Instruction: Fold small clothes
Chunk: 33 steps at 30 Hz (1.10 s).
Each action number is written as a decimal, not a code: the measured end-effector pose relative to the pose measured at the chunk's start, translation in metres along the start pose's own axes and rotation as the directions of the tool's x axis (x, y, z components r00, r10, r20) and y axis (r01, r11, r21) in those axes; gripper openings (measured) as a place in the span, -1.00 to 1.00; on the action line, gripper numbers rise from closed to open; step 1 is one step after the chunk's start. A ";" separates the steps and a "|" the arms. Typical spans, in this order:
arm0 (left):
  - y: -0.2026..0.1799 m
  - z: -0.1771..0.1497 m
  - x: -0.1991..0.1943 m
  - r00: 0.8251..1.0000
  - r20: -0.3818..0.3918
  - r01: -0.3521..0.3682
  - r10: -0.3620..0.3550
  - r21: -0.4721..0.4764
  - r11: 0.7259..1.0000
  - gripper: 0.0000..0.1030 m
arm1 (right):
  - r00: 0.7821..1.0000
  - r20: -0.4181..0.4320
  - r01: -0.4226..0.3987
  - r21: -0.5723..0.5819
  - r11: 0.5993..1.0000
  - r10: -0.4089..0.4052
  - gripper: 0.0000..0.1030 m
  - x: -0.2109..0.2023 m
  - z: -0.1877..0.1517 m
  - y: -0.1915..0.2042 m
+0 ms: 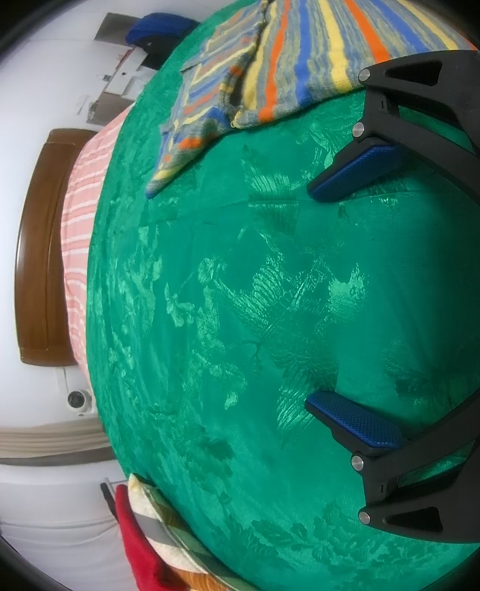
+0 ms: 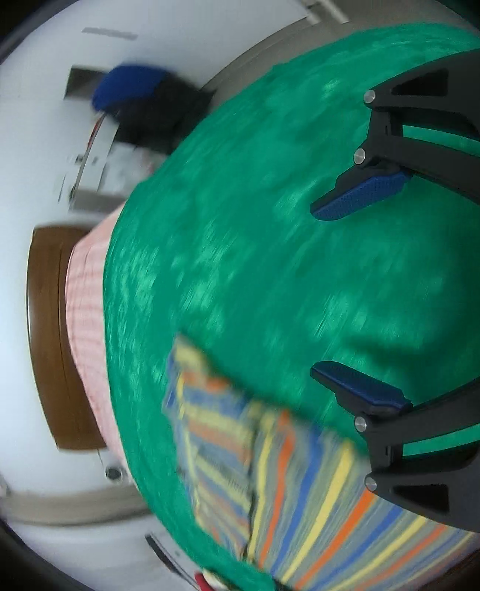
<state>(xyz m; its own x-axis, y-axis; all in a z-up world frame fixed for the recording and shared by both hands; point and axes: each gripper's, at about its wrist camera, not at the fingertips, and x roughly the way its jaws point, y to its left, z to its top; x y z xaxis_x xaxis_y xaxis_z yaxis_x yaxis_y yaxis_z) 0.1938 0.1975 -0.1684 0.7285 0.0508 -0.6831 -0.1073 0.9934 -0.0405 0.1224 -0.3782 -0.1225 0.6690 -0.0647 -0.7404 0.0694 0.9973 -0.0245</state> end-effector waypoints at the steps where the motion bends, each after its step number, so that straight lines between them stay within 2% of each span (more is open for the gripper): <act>1: -0.001 0.000 0.000 1.000 -0.001 -0.004 0.004 0.002 1.000 0.99 | 1.000 -0.014 0.012 0.012 1.000 -0.011 0.52 0.006 -0.007 -0.007; 3: -0.005 0.002 0.000 0.999 -0.017 -0.040 0.041 0.022 0.999 0.99 | 0.998 -0.055 -0.005 0.048 0.999 0.007 0.59 0.019 -0.018 -0.022; 4: -0.010 0.005 0.001 0.996 -0.035 -0.076 0.077 0.047 0.996 0.99 | 0.999 -0.033 -0.036 0.076 0.997 0.038 0.63 0.022 -0.023 -0.027; 6: -0.016 0.007 0.003 0.994 -0.044 -0.098 0.101 0.079 0.992 0.99 | 0.998 -0.021 -0.052 0.083 0.995 0.054 0.68 0.021 -0.023 -0.031; 11: -0.007 0.004 0.001 0.998 -0.040 -0.050 0.051 0.040 0.998 0.99 | 0.998 -0.019 -0.062 0.077 0.995 0.064 0.73 0.022 -0.023 -0.030; 33: -0.010 0.003 0.000 0.998 -0.038 -0.057 0.058 0.046 0.997 0.99 | 1.000 -0.008 -0.024 0.051 0.998 0.025 0.74 0.025 -0.027 -0.023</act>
<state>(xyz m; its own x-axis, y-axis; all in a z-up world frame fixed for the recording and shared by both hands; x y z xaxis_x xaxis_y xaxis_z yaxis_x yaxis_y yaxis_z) 0.1964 0.1882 -0.1661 0.6949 0.1049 -0.7114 -0.1170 0.9926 0.0320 0.1177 -0.4018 -0.1585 0.6645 -0.0400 -0.7462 0.0911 0.9955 0.0278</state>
